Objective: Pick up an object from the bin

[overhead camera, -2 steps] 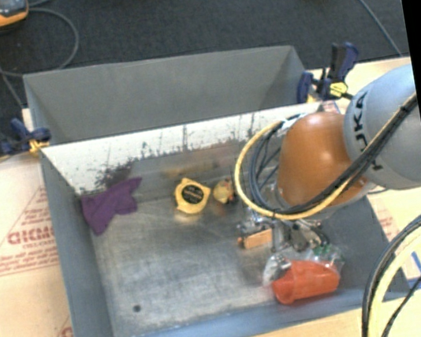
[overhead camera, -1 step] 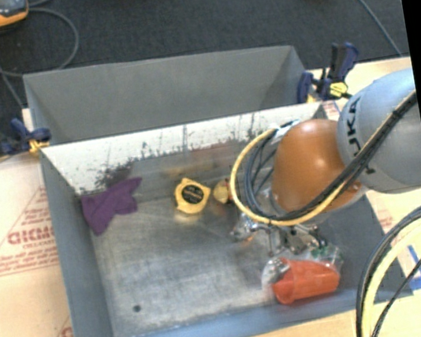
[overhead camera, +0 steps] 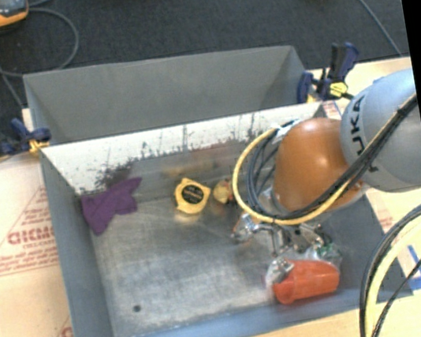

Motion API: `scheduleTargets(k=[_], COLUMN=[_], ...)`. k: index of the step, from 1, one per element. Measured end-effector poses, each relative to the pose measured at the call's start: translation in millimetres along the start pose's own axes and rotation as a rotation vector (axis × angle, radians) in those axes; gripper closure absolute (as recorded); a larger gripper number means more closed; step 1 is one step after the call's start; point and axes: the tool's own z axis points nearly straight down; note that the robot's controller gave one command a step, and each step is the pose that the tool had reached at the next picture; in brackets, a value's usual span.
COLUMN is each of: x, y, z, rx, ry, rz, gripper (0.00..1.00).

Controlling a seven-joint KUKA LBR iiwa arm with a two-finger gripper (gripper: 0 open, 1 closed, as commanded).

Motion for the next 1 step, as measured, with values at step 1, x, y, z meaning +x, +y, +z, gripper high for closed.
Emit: scheduleTargets(k=[1], x=[-12.5], y=[2.4], z=[-4.8], rx=[0.003], ry=[-0.003], rz=[-0.151], gripper=[0.0])
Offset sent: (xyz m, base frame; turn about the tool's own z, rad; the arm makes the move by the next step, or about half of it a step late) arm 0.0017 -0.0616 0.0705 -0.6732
